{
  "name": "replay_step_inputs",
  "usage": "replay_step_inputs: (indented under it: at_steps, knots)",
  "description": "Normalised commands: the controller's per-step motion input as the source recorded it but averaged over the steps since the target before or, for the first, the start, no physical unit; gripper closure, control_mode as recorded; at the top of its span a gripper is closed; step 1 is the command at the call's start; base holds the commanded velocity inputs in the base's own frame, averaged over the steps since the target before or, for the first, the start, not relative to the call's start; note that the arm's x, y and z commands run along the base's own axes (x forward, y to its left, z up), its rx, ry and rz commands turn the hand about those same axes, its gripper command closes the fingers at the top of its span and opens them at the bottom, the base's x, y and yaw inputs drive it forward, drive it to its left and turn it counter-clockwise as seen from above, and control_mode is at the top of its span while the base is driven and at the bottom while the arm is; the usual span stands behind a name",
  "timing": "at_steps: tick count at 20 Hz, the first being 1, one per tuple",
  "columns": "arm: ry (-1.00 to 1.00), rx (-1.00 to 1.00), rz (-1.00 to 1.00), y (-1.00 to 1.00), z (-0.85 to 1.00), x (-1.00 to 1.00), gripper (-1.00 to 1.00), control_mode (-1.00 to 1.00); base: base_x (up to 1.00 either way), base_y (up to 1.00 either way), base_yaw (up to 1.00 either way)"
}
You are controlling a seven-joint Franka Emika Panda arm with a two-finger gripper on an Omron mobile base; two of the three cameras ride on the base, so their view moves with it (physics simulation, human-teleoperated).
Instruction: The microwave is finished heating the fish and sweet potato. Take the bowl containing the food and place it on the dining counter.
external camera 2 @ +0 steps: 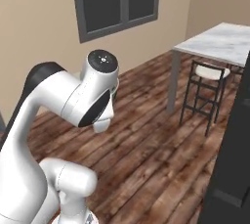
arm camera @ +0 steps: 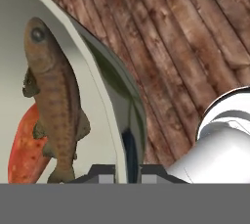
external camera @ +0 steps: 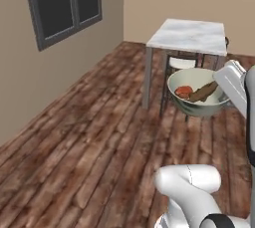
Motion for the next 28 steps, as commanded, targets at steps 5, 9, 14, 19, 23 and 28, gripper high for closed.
replay_step_inputs:
  at_steps: [5, 9, 14, 19, 23, 28]
  knots:
    - [0.0, 0.0, 0.0, 0.0, 0.0, 0.0, 1.0, 1.0, 1.0, 0.0, -0.2]
    - [0.0, 0.0, 0.0, 0.0, 0.0, 0.0, 1.0, 1.0, 1.0, 0.05, -0.44]
    - [0.0, 0.0, 0.0, 0.0, 0.0, 0.0, 1.0, 1.0, 1.0, 0.19, -0.56]
    - [0.0, 0.0, 0.0, 0.0, 0.0, 0.0, 1.0, 1.0, 1.0, 0.22, -0.4]
    - [0.0, 0.0, 0.0, 0.0, 0.0, 0.0, 1.0, 1.0, 1.0, 0.2, -0.21]
    - [0.0, 0.0, 0.0, 0.0, 0.0, 0.0, 1.0, 1.0, 1.0, 0.07, -0.07]
